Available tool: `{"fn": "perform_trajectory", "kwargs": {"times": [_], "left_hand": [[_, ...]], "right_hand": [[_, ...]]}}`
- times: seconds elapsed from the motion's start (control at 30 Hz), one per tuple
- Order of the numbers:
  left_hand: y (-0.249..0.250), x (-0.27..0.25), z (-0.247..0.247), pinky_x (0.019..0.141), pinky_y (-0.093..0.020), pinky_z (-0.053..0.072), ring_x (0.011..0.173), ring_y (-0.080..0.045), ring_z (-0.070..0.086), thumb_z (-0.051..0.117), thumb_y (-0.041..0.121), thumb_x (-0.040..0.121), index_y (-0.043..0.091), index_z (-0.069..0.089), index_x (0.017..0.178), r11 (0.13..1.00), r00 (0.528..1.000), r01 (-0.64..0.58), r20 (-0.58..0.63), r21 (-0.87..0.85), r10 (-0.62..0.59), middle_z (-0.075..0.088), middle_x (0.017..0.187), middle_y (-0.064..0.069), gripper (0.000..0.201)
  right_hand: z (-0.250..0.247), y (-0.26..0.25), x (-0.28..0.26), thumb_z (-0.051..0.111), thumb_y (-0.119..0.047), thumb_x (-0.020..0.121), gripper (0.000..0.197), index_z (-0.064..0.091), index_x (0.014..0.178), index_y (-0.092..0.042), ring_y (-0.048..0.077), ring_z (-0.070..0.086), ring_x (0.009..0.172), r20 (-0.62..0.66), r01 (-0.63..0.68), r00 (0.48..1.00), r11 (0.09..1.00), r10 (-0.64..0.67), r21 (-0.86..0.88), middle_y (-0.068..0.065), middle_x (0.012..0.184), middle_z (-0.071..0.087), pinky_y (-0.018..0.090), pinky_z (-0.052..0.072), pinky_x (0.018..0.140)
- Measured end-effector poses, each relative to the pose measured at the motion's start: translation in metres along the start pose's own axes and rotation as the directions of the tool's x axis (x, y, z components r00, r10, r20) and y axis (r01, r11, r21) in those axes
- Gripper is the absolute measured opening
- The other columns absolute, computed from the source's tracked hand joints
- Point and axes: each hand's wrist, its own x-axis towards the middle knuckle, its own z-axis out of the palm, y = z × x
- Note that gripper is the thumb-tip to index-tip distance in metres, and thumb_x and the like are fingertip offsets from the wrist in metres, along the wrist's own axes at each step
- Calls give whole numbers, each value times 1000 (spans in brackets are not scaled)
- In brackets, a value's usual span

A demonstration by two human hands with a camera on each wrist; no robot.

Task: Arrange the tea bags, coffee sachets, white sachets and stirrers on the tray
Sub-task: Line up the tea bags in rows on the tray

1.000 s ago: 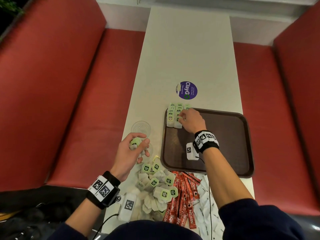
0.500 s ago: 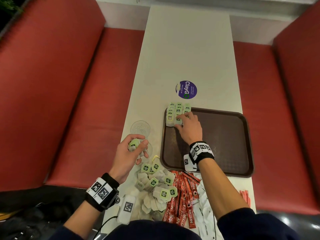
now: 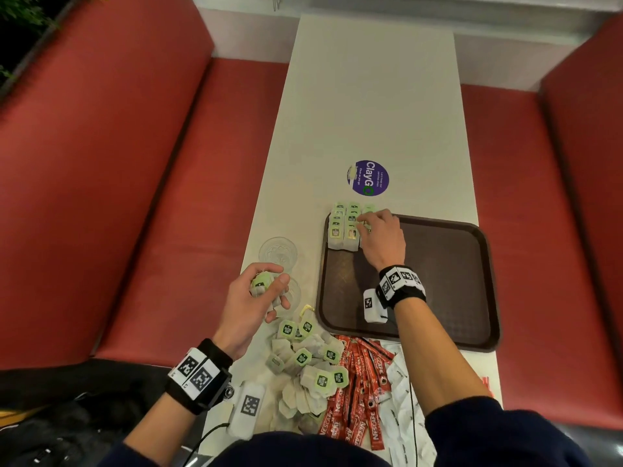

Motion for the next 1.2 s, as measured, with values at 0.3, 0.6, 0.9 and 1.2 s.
{"fn": "perform_trajectory", "kwargs": {"times": [0.3, 0.6, 0.9, 1.2], "left_hand": [[-3, -1, -3, 47, -30, 36, 72, -28, 67, 77, 22, 99, 12, 68, 119, 1000, 1000, 5, -13, -7, -5, 73, 93, -12, 24], [-2, 0, -5, 47, -29, 36, 72, -27, 66, 77, 22, 100, 12, 68, 120, 1000, 1000, -3, -18, -3, 3, 73, 91, -12, 24], [-2, 0, -7, 47, -29, 37, 73, -27, 66, 76, 21, 101, 13, 68, 119, 1000, 1000, -10, -19, -7, 10, 74, 94, -12, 22], [-5, -1, -11, 46, -30, 36, 72, -27, 66, 75, 19, 101, 12, 68, 119, 1000, 999, -12, -40, -6, 12, 74, 91, -11, 21]], "right_hand": [[3, 0, 22, 72, -26, 100, 18, 78, 117, -23, 32, 57, 113, 50, 66, 997, 990, -60, -121, 7, 122, 60, 49, 53, 90], [10, 0, 17, 70, -32, 101, 26, 74, 123, -20, 33, 55, 119, 75, 73, 995, 987, -63, -141, 8, 128, 60, 49, 52, 92], [11, -4, 14, 69, -26, 102, 18, 71, 118, -18, 33, 54, 118, 81, 80, 994, 988, -69, -134, 9, 127, 59, 48, 49, 92], [-1, -5, -22, 75, -42, 98, 38, 72, 130, -21, 33, 55, 122, 43, 147, 989, 967, -141, -207, 7, 137, 64, 49, 50, 93]]}}
